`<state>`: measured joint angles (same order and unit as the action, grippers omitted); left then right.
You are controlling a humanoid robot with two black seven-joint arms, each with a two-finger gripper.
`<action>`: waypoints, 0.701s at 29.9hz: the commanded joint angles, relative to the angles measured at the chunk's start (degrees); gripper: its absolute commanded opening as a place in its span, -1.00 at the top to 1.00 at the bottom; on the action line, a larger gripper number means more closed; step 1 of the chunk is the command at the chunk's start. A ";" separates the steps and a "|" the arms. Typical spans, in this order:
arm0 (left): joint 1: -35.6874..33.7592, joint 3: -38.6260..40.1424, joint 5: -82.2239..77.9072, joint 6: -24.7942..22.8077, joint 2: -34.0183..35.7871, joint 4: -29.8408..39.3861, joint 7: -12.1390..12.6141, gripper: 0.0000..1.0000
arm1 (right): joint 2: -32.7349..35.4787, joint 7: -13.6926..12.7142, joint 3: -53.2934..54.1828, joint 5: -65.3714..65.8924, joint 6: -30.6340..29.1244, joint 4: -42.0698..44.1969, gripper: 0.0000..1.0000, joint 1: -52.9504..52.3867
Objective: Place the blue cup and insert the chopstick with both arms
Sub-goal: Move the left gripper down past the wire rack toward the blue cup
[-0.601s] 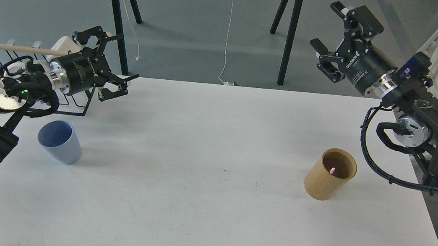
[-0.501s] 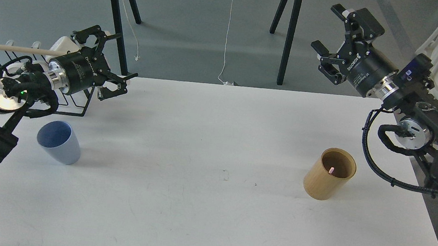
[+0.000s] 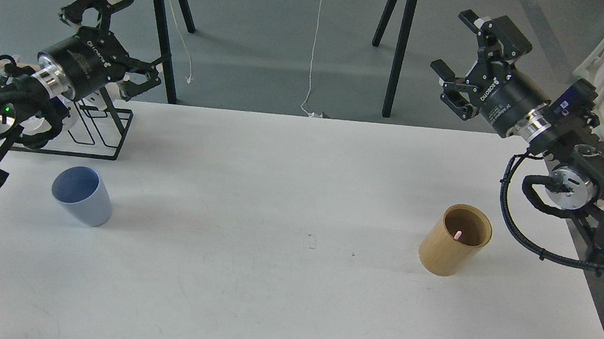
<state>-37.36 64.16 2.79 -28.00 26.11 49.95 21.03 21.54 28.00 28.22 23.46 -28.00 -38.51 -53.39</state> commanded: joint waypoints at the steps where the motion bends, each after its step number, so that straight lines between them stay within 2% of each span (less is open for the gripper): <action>1: 0.45 -1.23 -3.73 0.00 5.07 6.03 -0.38 -1.00 | 0.00 0.00 0.08 0.01 0.00 0.02 -0.97 0.39; 7: 0.62 -1.58 -25.24 0.00 16.24 7.88 -0.90 -1.00 | 0.00 0.00 0.08 0.01 0.00 0.02 -0.98 1.00; 9: 1.33 -1.58 -35.08 0.00 18.35 10.77 -2.56 -1.00 | -0.09 0.00 0.08 0.01 0.00 0.02 -0.97 1.09; 14: 5.10 -0.70 -59.35 0.00 22.83 21.40 -8.80 -0.99 | -0.44 0.00 -0.09 0.01 0.00 0.02 -0.97 1.36; 17: 6.86 -1.40 -68.77 0.00 26.26 23.79 -13.36 -0.99 | -0.18 0.00 -0.09 0.01 0.00 -0.24 -0.97 2.14; 19: 7.92 -1.67 -70.28 0.00 28.11 23.79 -18.89 -0.98 | 0.00 0.00 -0.09 0.01 0.00 -0.68 -0.98 2.50; 21: 9.50 -1.67 -70.90 0.00 30.04 23.53 -25.57 -0.97 | 0.08 0.00 -0.09 0.01 0.00 -0.69 -0.97 2.85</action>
<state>-29.70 62.70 -66.36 -28.03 53.65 73.53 3.50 21.40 28.00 28.13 23.46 -28.00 -39.03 -51.02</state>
